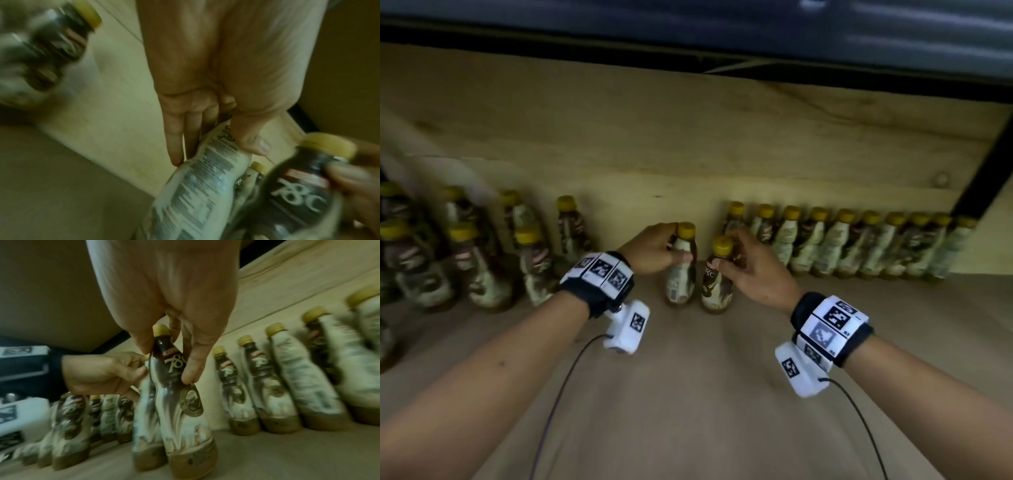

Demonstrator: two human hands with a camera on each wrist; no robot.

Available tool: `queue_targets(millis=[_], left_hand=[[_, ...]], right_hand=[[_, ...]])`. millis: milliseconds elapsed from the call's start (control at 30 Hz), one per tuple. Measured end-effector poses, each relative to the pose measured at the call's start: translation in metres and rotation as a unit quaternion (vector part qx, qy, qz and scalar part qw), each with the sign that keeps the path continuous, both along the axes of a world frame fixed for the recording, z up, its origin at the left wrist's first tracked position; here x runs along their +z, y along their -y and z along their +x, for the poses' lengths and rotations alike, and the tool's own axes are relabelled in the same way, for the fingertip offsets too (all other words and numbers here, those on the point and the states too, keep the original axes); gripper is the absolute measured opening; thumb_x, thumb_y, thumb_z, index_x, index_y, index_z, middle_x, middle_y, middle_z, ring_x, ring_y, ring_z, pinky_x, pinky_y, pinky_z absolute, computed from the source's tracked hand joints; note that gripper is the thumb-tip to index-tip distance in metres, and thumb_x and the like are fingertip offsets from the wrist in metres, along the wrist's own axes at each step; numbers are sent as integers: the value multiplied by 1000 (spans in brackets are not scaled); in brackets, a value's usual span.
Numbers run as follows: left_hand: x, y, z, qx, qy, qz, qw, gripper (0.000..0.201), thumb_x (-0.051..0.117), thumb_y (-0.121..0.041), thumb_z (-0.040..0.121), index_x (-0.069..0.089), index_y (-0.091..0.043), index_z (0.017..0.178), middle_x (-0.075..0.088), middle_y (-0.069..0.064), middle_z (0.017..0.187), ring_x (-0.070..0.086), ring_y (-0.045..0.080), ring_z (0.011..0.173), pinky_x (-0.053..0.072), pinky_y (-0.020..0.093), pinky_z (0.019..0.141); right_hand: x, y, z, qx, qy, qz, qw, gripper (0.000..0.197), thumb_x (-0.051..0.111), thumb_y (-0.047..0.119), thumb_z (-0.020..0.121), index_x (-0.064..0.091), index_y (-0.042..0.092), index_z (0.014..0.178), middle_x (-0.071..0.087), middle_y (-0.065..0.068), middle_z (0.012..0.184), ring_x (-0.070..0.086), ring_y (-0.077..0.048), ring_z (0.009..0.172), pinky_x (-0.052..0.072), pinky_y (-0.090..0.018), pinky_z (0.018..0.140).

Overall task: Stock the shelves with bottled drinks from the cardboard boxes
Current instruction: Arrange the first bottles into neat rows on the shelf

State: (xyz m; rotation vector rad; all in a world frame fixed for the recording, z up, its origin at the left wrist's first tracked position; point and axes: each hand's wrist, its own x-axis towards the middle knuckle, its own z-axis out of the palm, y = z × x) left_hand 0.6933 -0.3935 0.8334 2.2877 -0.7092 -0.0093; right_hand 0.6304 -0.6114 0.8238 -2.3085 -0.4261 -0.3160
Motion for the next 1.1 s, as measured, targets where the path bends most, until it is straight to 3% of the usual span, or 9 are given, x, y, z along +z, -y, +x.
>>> queue_targets(millis=[167,267,367,433,567,700,800,867,1100], left_hand=[[0,-94,-71,-4,-9,1,1000,33,64,-46,76,58,-27,102,65,-12,101,62,8,98,50,32,89],[-1,-152,-104,63,-9,-19,998,49,64,-43,76,58,-16,117,66,-3,117,61,15,111,48,37,98],[-9,-209,-134,143,-34,-100,984,47,68,-27,80,57,-10,121,67,2,119,62,16,113,49,37,97],[-13,-238,-151,202,-29,-127,971,45,67,-25,79,57,-11,121,67,0,117,63,13,111,49,35,96],[-20,-275,-170,308,-17,-130,942,39,66,-17,86,54,-16,123,66,-2,118,60,13,115,47,45,101],[-24,-276,-173,350,-2,-121,929,36,64,-13,87,53,-21,120,66,-3,118,59,13,115,47,44,101],[-29,-270,-172,384,13,-106,917,37,66,-20,84,55,-28,118,67,-8,114,60,12,113,48,44,100],[-32,-266,-171,419,23,-112,901,38,68,-26,83,55,-29,118,67,-8,114,60,15,111,48,45,98],[-29,-245,-172,495,81,-34,864,36,66,-32,87,55,-19,119,67,3,108,60,28,103,45,33,80]], right_hand=[[9,-89,2,120,-25,-25,992,38,66,35,90,46,21,119,65,4,105,65,-14,95,57,-36,81],[9,-156,1,193,-28,-44,980,39,66,35,90,45,18,118,65,2,106,65,-17,94,56,-38,82],[8,-220,-7,258,-22,-40,965,37,65,34,91,46,17,118,64,0,107,63,-17,96,53,-39,85],[7,-256,-10,286,-4,-48,957,36,64,35,91,47,17,116,63,0,106,62,-18,96,52,-40,84],[7,-305,-14,324,14,-60,944,36,61,36,92,45,20,120,64,0,108,63,-21,98,52,-41,87],[6,-314,-11,328,39,-94,939,35,58,33,94,47,16,122,65,-5,103,63,-28,96,52,-42,83],[7,-303,-10,335,28,-78,939,39,61,28,92,49,18,128,66,-2,114,62,-22,108,51,-44,93],[5,-293,-11,332,21,-69,941,35,63,27,91,52,23,124,67,3,111,63,-17,105,52,-44,92],[11,-264,-22,342,10,-86,936,25,64,22,89,57,19,113,66,4,99,62,-11,92,51,-35,84]])
